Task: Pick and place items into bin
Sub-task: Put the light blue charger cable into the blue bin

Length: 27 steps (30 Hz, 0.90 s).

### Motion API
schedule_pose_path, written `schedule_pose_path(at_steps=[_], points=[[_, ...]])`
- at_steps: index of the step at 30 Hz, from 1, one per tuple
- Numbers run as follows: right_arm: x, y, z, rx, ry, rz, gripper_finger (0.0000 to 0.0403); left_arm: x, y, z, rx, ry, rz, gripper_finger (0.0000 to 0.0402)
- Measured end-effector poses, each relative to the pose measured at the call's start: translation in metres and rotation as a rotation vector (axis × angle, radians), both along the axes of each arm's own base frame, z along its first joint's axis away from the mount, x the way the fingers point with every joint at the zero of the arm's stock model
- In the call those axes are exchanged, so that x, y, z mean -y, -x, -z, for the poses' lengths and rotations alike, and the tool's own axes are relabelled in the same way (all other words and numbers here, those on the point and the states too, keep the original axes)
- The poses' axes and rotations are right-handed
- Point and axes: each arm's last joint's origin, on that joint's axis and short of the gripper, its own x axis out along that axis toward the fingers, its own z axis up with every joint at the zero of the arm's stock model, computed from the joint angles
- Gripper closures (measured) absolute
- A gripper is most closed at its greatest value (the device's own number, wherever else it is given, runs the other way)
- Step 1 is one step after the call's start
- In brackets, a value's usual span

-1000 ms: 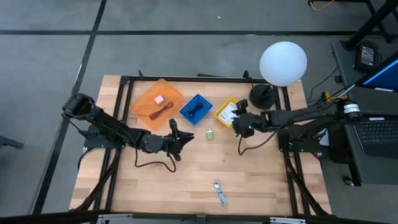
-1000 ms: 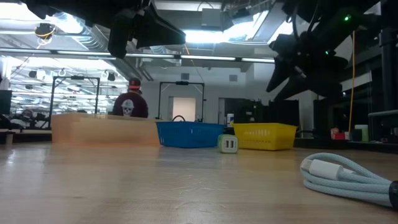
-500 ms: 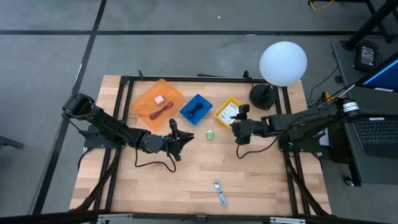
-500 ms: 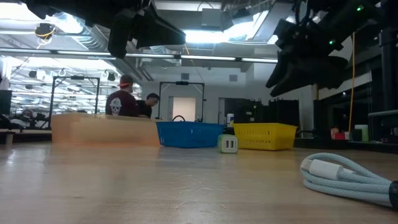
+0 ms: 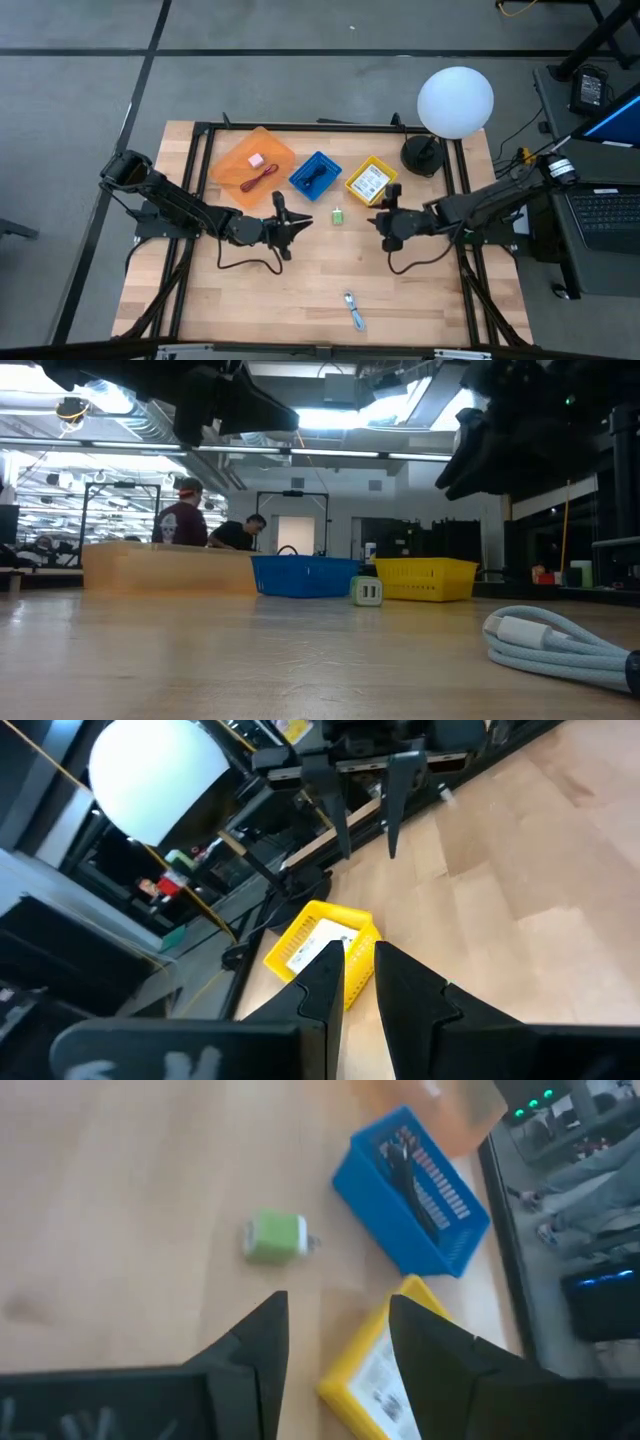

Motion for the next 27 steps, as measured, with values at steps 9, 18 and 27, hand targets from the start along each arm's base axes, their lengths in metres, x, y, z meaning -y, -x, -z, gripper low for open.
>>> schedule_pose_path(at_steps=[9,18,27], points=[[-0.021,-0.001,-0.007,0.133,-0.142,-0.024,0.0249,0.003,-0.001,0.001,0.007,0.104,0.100,0.0335],[-0.041,-0.001,-0.007,0.209,-0.261,-0.035,0.0249,0.005,-0.001,0.002,0.001,0.147,0.173,0.0324],[-0.062,-0.013,0.015,0.155,-0.443,-0.046,0.0249,0.005,-0.001,0.004,-0.011,0.174,0.169,0.0322]])
